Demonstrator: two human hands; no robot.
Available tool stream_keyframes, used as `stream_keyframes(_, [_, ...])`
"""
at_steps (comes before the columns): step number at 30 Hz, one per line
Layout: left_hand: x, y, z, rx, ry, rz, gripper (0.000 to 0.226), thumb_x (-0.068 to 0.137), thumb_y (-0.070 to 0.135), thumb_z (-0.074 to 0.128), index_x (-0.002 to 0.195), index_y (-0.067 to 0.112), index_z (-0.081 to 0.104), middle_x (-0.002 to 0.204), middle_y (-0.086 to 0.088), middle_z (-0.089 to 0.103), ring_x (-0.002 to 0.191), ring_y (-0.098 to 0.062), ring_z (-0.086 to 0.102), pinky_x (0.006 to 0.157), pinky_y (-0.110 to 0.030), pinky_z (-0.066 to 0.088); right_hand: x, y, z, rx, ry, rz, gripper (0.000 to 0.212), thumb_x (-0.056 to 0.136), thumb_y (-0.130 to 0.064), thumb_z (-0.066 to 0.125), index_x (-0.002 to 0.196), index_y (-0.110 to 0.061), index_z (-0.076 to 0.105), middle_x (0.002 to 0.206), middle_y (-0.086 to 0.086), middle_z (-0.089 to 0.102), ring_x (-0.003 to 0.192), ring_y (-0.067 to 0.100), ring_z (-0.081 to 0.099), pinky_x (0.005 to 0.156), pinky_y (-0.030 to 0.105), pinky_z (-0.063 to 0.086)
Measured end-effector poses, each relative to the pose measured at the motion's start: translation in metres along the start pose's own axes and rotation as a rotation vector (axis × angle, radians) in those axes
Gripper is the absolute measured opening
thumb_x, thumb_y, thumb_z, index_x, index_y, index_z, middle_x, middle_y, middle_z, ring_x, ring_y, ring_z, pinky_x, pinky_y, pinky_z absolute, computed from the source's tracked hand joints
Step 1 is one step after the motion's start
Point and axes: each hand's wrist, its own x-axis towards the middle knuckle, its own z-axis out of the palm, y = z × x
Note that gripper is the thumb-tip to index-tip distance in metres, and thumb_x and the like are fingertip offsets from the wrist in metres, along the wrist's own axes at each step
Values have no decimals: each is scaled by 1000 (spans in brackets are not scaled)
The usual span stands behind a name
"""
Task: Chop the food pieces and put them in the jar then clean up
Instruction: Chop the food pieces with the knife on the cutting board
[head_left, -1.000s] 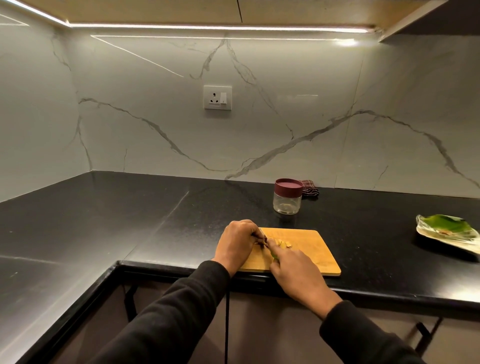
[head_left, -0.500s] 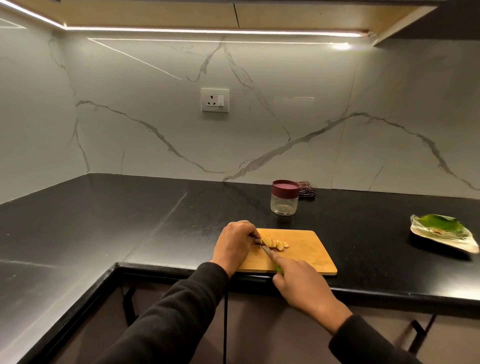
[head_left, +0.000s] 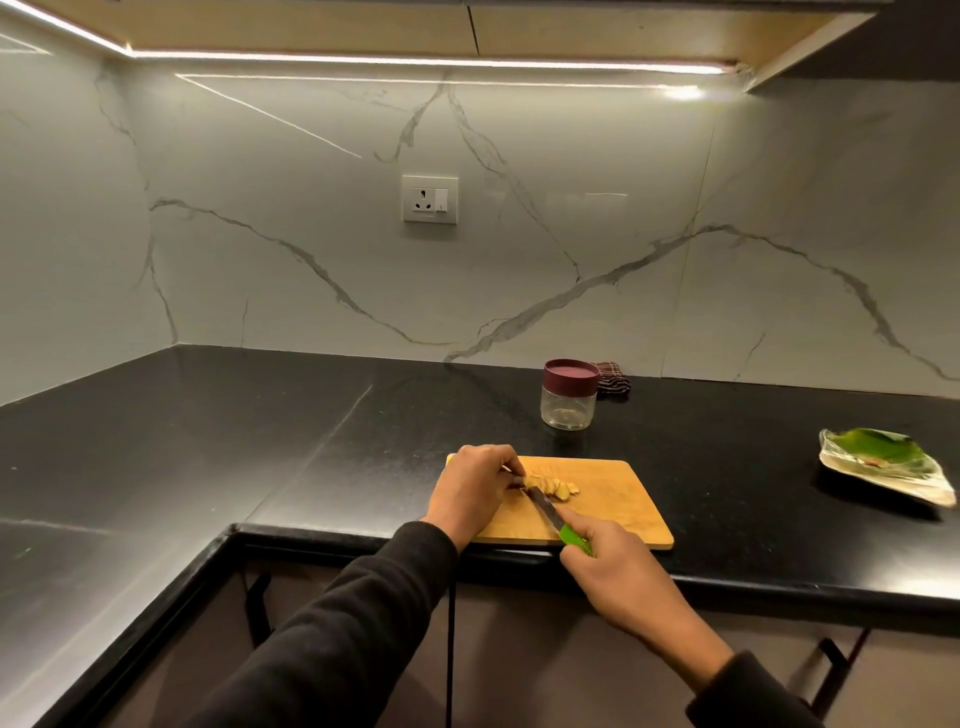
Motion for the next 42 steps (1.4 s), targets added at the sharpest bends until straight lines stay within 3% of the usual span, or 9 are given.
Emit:
stream_keyframes(4, [-1,0,-3,-49,-24,-5,9,92,13,70,98,16,75,95,4,74,86,-5,67,83,-19,56,-2,0,5,-66,21,-13,56,101,-25,50,154,-36,34,88,-8,67,61,7,56,49,20,41])
stream_keyframes(13, [-6,-8,-6,-101,-15,-2,6,87,15,76,92,18,76,91,7,72,84,-3,66,80,-16,55,2,-1,9,-151,71,-43,57,102,-29,46,155,-40,30,100,-10,64,70,7,57,53,21,41])
stream_keyframes(20, [-6,-9,-5,-95,27,-23,8,84,14,79,85,21,75,89,11,69,82,-2,64,77,-14,53,7,-12,8,-269,98,-83,57,105,-32,42,158,-38,21,83,-11,56,72,7,52,52,20,32])
stream_keyframes(26, [-6,-7,-6,-87,26,-6,5,86,14,77,87,19,76,91,8,70,82,-3,65,79,-14,53,13,-20,7,-356,141,-138,56,105,-30,41,158,-37,22,85,-7,58,70,7,52,50,19,34])
stream_keyframes(30, [-7,-6,-6,-97,31,-16,6,86,14,77,87,20,77,92,10,71,83,0,65,79,-11,53,19,-22,9,-424,132,-143,56,105,-32,40,158,-38,22,102,-3,65,79,9,55,57,21,40])
stream_keyframes(34, [-7,-5,-6,-111,34,-22,7,85,13,78,86,20,77,89,13,70,81,3,64,78,-10,51,20,-24,10,-463,120,-150,57,106,-31,40,159,-37,18,98,-4,62,78,9,54,54,20,36])
stream_keyframes(38, [-6,-4,-7,-93,25,-13,4,86,16,78,86,20,78,88,10,71,80,1,65,78,-10,52,27,-24,10,-505,111,-162,58,106,-31,40,159,-36,18,106,-1,64,84,11,55,64,22,43])
stream_keyframes(42, [-5,-4,-8,-92,29,-8,4,86,15,77,86,18,79,87,9,72,79,-1,66,78,-12,53,35,-25,11,-521,102,-164,57,106,-31,40,159,-36,20,104,-1,62,81,10,53,62,22,41])
